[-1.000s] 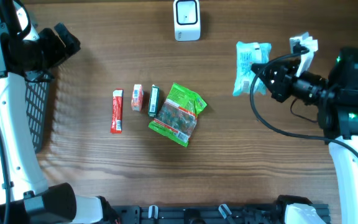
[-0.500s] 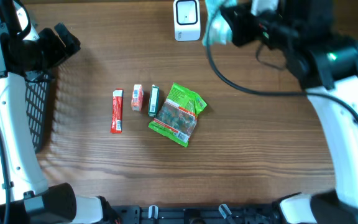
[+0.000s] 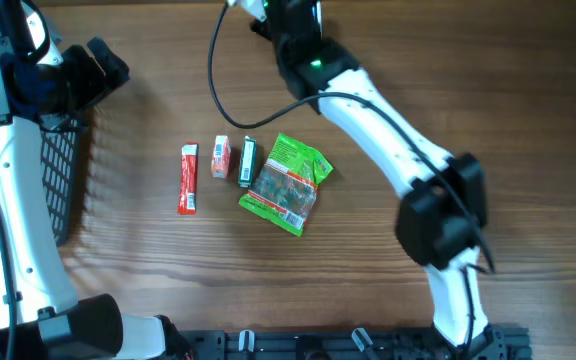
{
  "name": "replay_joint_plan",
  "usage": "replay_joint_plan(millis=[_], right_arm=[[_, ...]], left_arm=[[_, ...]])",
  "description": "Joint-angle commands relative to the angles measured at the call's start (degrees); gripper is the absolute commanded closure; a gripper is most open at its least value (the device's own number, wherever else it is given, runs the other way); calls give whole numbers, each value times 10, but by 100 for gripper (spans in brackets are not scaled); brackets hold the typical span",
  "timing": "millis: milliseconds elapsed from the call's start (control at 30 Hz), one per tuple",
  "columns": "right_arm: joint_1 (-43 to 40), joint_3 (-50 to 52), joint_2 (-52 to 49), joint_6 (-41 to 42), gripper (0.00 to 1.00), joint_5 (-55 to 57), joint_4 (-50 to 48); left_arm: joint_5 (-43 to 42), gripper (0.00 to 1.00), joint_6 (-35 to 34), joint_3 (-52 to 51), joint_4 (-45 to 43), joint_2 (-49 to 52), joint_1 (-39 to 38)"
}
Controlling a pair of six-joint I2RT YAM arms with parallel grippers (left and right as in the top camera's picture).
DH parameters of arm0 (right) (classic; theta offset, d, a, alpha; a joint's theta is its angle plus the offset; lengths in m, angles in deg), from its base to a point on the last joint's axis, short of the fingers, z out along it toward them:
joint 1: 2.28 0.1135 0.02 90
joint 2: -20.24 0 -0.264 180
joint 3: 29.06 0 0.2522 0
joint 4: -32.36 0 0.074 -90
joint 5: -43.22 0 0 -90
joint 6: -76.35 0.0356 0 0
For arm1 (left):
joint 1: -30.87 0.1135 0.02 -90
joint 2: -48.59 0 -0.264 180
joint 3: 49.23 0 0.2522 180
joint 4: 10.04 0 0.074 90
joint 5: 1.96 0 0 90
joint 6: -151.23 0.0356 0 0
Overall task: Scan the item barcode
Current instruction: 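Carry the wet-wipes pack up to the white scanner and hold it there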
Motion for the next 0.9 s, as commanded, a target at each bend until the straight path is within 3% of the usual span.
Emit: replay_joint_plan(millis=[0,100,267,467,700,800,867], right_arm=[[-3,-13,-85,-213,96,69,-156],[-3,-13,-157,-342,96,75,-356],[-3,-13,-219,-367,96,91,-490],[-8,-13,-241,-235,96,132,-465],[-12,-13,-241,-160,96,135,-354],[-16,-13,-240,-146,96,138,-395],[-16,-13,-233,-146,96,156,-482]], left_arm=[[-7,0,-1,0,0,3,0],[-7,0,-1,0,0,3,0],[-7,0,-1,0,0,3,0],[-7,0,-1,0,0,3,0],[-7,0,-1,0,0,3,0],[-7,0,-1,0,0,3,0],[-7,0,-1,0,0,3,0]])
